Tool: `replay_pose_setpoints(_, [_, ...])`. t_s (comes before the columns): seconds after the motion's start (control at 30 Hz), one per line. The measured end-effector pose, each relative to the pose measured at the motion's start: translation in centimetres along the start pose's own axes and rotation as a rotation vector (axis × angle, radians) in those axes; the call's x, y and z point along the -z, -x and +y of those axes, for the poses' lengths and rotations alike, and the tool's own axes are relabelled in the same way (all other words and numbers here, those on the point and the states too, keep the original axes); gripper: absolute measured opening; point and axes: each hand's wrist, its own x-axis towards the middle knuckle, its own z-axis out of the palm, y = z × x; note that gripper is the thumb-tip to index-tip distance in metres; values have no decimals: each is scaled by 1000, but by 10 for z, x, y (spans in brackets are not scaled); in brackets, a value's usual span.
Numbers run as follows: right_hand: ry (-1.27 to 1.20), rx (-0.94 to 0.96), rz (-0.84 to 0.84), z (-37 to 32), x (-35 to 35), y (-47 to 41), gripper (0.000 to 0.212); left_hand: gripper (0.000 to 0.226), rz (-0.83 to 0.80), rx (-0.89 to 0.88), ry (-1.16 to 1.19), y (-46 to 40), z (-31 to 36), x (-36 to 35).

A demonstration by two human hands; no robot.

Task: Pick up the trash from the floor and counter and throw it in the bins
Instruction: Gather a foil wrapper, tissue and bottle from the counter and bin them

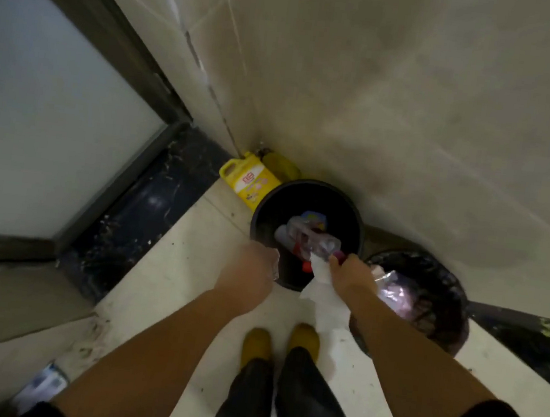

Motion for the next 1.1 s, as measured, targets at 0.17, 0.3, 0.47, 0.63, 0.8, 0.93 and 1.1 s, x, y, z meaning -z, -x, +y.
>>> replay_pose_setpoints(0.17, [-153, -35, 15, -30, -94, -68, 48, 44, 42, 29, 61, -39, -48, -49])
replay_pose_setpoints(0.3, [-162, -81, 15, -36, -141, -101, 51, 48, 9, 51, 55, -53, -70, -84])
replay_pose_setpoints(0.47, [-90, -51, -121, -26, -141, -108, 48, 49, -25, 42, 65, -56, -70, -89])
replay_pose_setpoints(0.63, [-183, -30, -138, 0, -85, -81, 43, 49, -52, 18, -11, -47, -41, -50])
replay_pose_setpoints(0.8, [-174, -110, -208, 54, -10, -53, 36, 46, -110, -63, -17, -50, 31, -18])
replay_pose_setpoints(0.93, [-263, -170, -79, 121, 35, -42, 30, 45, -148, -191, -5, -67, 110, -36])
replay_pose_setpoints(1.1, [-305, -141, 287, 212, 32, -55, 31, 52, -161, -400, -54, -102, 193, -123])
